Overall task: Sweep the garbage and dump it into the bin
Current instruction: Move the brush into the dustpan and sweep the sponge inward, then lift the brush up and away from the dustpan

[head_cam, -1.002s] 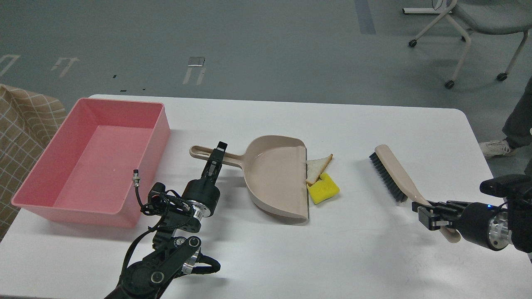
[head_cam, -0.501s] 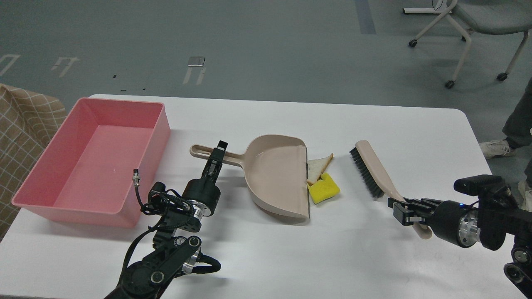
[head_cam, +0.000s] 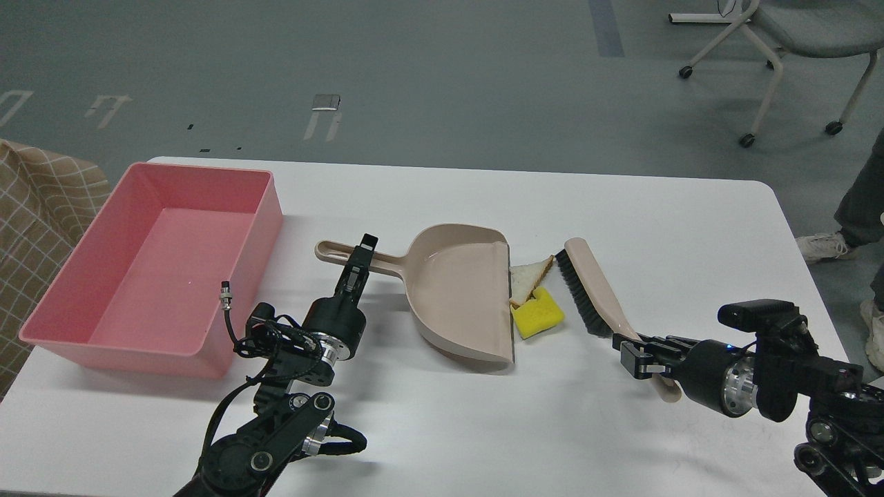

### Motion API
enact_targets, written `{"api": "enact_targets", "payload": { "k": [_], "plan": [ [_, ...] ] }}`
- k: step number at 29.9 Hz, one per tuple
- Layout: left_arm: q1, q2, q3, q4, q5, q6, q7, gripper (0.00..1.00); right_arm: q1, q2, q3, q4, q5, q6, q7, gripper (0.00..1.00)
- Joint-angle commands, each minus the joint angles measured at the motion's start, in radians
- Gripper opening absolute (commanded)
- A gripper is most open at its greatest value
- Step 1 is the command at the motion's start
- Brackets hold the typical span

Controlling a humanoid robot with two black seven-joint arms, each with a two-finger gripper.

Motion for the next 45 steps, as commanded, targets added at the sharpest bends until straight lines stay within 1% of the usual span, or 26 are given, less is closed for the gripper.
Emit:
{"api": "enact_targets", "payload": {
  "k": [1, 4, 6, 10, 12, 14, 18, 20, 21, 26, 32, 37, 39, 40, 42, 45],
  "plan": [
    [0.002, 0.0, 0.0, 0.0, -0.001, 0.0, 0.0, 0.2, 0.007, 0.041, 0.0, 0.001, -0.001, 0.0, -0.018, 0.06],
    [0.002, 0.0, 0.0, 0.0, -0.001, 0.0, 0.0, 0.2, 0.01, 0.064, 0.0, 0.001, -0.001, 0.0, -0.026, 0.06],
    [0.002, 0.0, 0.0, 0.0, 0.0, 0.0, 0.0, 0.21, 0.028, 0.1, -0.002, 0.001, -0.001, 0.0, -0.038, 0.06],
    [0.002, 0.0, 0.0, 0.0, 0.0, 0.0, 0.0, 0.21, 0.036, 0.163, -0.009, 0.0, -0.01, 0.0, -0.047, 0.07],
    [0.002, 0.0, 0.0, 0.0, -0.001, 0.001, 0.0, 0.21, 0.036, 0.231, -0.012, -0.003, -0.017, 0.0, -0.061, 0.07],
    [0.002, 0.0, 0.0, 0.0, 0.0, 0.004, 0.0, 0.21, 0.036, 0.272, -0.014, -0.013, -0.026, 0.0, -0.065, 0.07],
    [0.007, 0.0, 0.0, -0.001, -0.001, 0.006, 0.0, 0.21, 0.037, 0.343, -0.011, -0.026, -0.033, 0.0, -0.069, 0.08],
    [0.007, 0.0, 0.0, -0.001, -0.001, 0.006, 0.0, 0.21, 0.05, 0.413, -0.003, -0.025, -0.032, 0.0, -0.069, 0.07],
    [0.007, 0.0, 0.0, -0.001, -0.001, 0.006, 0.0, 0.21, 0.051, 0.429, 0.001, -0.025, -0.03, 0.0, -0.069, 0.08],
    [0.005, 0.0, -0.003, -0.001, 0.0, 0.006, 0.0, 0.21, 0.1, 0.521, 0.081, -0.005, -0.02, 0.0, -0.072, 0.08],
    [0.005, 0.0, -0.003, -0.001, 0.0, 0.006, 0.0, 0.21, 0.166, 0.521, 0.126, 0.0, 0.008, 0.0, -0.07, 0.08],
    [0.007, 0.0, -0.012, -0.001, -0.003, 0.006, 0.0, 0.2, 0.174, 0.518, 0.187, 0.024, 0.042, 0.0, -0.07, 0.09],
    [0.007, 0.0, -0.017, -0.001, -0.003, 0.006, 0.0, 0.17, 0.174, 0.492, 0.21, 0.036, 0.062, 0.0, -0.07, 0.09],
    [0.007, 0.0, -0.02, -0.001, -0.006, 0.006, -0.002, 0.12, 0.174, 0.474, 0.228, 0.04, 0.08, 0.0, -0.07, 0.09],
    [0.007, 0.0, -0.024, -0.001, -0.007, 0.006, -0.002, 0.1, 0.174, 0.449, 0.247, 0.04, 0.097, 0.0, -0.072, 0.09],
    [0.004, 0.0, -0.043, -0.001, -0.029, 0.004, 0.0, 0.06, 0.171, 0.379, 0.285, 0.041, 0.144, 0.0, -0.07, 0.09]
  ]
}}
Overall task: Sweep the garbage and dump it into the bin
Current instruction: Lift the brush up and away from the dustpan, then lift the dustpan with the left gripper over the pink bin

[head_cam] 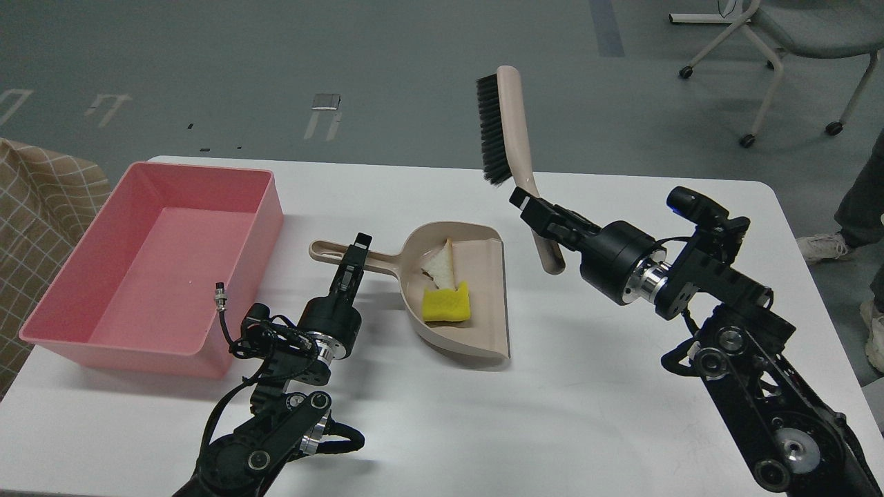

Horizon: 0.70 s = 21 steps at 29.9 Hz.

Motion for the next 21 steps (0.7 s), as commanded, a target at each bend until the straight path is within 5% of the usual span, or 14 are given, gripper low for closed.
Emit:
{"api": "enact_targets", "payload": {
  "k": [1, 13, 21],
  "plan": [
    [-0.004, 0.0, -0.02, -0.005, -0.034, -0.003, 0.0, 0.06, -0.003, -0.085, 0.05, 0.001, 0.062, 0.0, 0.001, 0.09],
    [-0.019, 0.0, -0.057, -0.046, -0.118, -0.022, 0.012, 0.0, -0.109, -0.318, 0.183, -0.008, 0.249, 0.0, 0.013, 0.1],
    [-0.076, 0.0, -0.084, -0.077, -0.199, -0.029, 0.029, 0.0, -0.202, -0.326, 0.206, 0.023, 0.254, 0.0, 0.013, 0.1]
  ]
}}
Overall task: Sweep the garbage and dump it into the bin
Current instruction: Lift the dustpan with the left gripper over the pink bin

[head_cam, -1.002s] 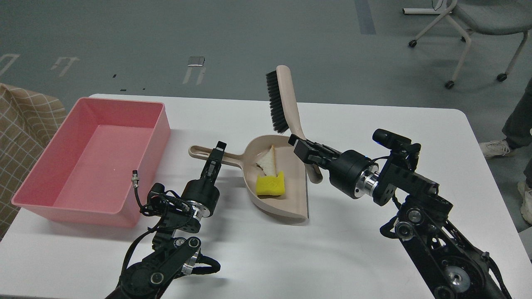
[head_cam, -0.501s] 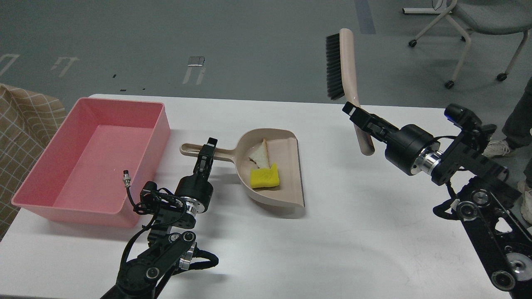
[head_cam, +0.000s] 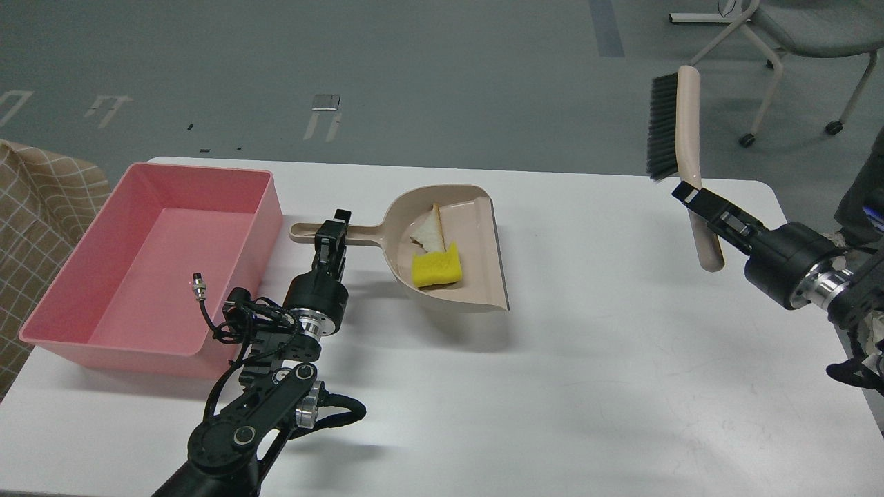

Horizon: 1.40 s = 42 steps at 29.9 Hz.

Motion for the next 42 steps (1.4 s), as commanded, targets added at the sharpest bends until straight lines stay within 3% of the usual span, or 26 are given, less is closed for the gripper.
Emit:
{"api": "enact_targets", "payload": {
  "k": [1, 9, 24, 36, 42],
  "plan": [
    [-0.029, 0.0, -0.008, -0.021, -0.036, -0.002, 0.013, 0.0, -0.035, 0.001, 0.002, 0.016, 0.001, 0.0, 0.0, 0.1],
    [-0.091, 0.018, -0.017, -0.059, -0.113, -0.022, 0.045, 0.0, -0.045, 0.004, 0.001, 0.015, 0.001, 0.0, 0.003, 0.11],
    [-0.112, 0.414, -0.019, -0.208, -0.322, -0.102, 0.056, 0.0, -0.041, 0.011, -0.003, 0.015, 0.001, 0.0, 0.008, 0.11],
    [-0.066, 0.673, -0.103, -0.206, -0.426, -0.244, 0.052, 0.0, -0.044, 0.007, -0.007, 0.01, 0.001, 0.0, 0.009, 0.1],
    [-0.043, 0.768, -0.149, -0.147, -0.448, -0.329, 0.038, 0.0, -0.039, 0.011, -0.007, 0.004, 0.001, 0.0, 0.009, 0.1]
  ]
}}
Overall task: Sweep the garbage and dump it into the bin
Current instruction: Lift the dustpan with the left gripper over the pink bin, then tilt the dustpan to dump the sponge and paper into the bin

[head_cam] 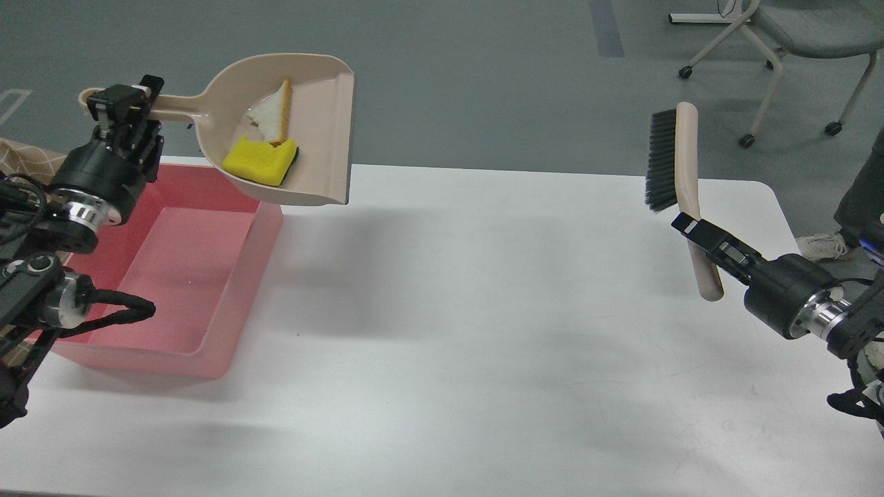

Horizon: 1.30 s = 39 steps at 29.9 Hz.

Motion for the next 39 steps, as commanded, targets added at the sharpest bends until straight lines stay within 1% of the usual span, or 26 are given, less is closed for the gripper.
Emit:
{"api": "enact_targets", "payload": {
  "k": [1, 2, 4, 9, 15, 17, 19, 20, 21, 23, 28, 30, 36, 39],
  "plan": [
    [0.017, 0.054, -0.012, 0.036, -0.003, -0.035, -0.011, 0.0, 0.002, 0.001, -0.001, -0.002, 0.0, 0.0, 0.0, 0.11],
    [0.02, 0.063, -0.012, 0.041, -0.003, -0.036, -0.018, 0.0, 0.002, 0.001, -0.001, -0.002, 0.0, 0.0, 0.0, 0.11],
    [0.031, 0.085, -0.012, 0.077, 0.0, -0.038, -0.058, 0.0, 0.002, -0.004, -0.001, -0.004, 0.0, 0.0, 0.0, 0.11],
    [0.039, 0.094, -0.01, 0.128, 0.012, -0.036, -0.077, 0.0, 0.009, -0.001, 0.0, 0.0, 0.0, 0.0, 0.004, 0.11],
    [0.086, 0.151, -0.01, 0.156, 0.014, -0.035, -0.136, 0.0, 0.015, 0.001, 0.0, 0.003, 0.0, 0.0, 0.006, 0.11],
    [0.109, 0.171, -0.01, 0.157, 0.014, -0.033, -0.146, 0.0, 0.017, 0.001, 0.0, 0.001, 0.0, 0.0, 0.006, 0.1],
    [0.135, 0.186, -0.01, 0.159, 0.015, -0.033, -0.166, 0.0, 0.026, -0.002, 0.0, -0.002, 0.0, 0.0, 0.004, 0.1],
    [0.14, 0.192, -0.01, 0.159, 0.015, -0.033, -0.175, 0.0, 0.031, -0.004, 0.0, -0.002, 0.001, 0.0, 0.006, 0.1],
    [0.145, 0.206, -0.007, 0.162, 0.02, -0.032, -0.193, 0.0, 0.035, -0.005, -0.001, -0.002, 0.001, 0.0, 0.006, 0.1],
    [0.146, 0.218, -0.003, 0.172, 0.021, -0.03, -0.21, 0.0, 0.035, -0.005, -0.001, -0.002, 0.001, 0.0, 0.006, 0.1],
    [0.163, 0.246, 0.002, 0.191, 0.072, -0.004, -0.216, 0.0, 0.038, -0.008, -0.001, -0.005, 0.0, 0.0, 0.004, 0.1],
    [0.165, 0.269, 0.002, 0.194, 0.121, 0.01, -0.234, 0.0, 0.04, -0.01, -0.003, -0.005, 0.0, 0.0, 0.004, 0.1],
    [0.165, 0.284, 0.0, 0.217, 0.202, 0.033, -0.234, 0.0, 0.037, -0.016, -0.003, -0.007, 0.0, 0.0, 0.006, 0.1],
    [0.166, 0.317, 0.003, 0.219, 0.204, 0.034, -0.234, 0.0, 0.037, -0.018, -0.001, -0.005, 0.001, 0.0, 0.006, 0.1]
  ]
}}
